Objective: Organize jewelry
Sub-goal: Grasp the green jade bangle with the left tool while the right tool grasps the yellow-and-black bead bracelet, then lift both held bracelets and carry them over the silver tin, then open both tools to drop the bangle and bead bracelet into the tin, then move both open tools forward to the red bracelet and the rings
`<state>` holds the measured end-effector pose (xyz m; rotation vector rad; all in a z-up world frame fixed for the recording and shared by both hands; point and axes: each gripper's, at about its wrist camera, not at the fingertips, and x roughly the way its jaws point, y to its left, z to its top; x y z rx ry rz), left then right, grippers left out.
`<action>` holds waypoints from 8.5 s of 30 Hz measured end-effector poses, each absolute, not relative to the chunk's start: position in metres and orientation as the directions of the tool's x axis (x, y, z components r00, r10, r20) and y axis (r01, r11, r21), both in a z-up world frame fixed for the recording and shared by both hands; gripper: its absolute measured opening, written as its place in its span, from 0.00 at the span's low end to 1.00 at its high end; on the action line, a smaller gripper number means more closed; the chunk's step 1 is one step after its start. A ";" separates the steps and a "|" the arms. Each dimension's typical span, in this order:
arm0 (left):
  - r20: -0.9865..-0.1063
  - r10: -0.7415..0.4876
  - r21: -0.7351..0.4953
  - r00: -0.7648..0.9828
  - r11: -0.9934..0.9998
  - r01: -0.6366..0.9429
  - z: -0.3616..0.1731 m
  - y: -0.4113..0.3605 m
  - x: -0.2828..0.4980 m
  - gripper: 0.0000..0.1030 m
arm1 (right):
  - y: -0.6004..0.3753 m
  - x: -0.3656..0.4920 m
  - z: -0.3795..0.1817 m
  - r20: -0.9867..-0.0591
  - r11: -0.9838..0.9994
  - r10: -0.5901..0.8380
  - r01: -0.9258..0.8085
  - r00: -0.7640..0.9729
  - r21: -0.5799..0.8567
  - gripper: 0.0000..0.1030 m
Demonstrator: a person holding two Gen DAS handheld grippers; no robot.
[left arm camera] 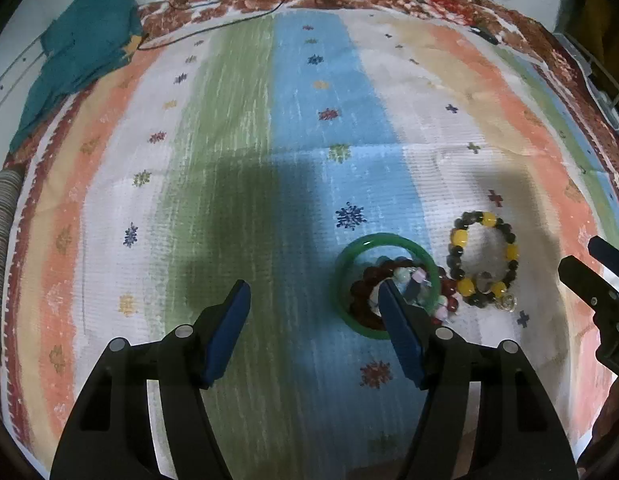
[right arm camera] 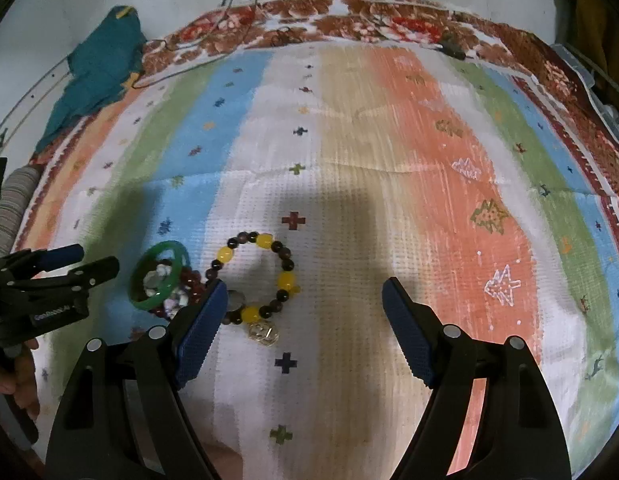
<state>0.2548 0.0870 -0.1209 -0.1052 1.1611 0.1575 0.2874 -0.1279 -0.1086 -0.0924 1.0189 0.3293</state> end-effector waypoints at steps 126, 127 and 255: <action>-0.767 0.032 -0.035 0.641 0.995 -0.092 -0.008 0.029 0.121 0.08 | -0.128 0.144 -0.005 -0.634 0.879 0.392 -0.476 0.667 0.043 0.12; -0.766 0.032 -0.034 0.642 0.995 -0.091 -0.007 0.029 0.120 0.08 | -0.129 0.144 -0.004 -0.632 0.879 0.393 -0.475 0.668 0.044 0.12; -0.884 0.064 -0.021 0.463 0.984 -0.176 -0.071 0.060 0.219 0.58 | -0.136 0.236 -0.081 -0.811 0.922 0.292 -0.373 0.506 0.099 0.71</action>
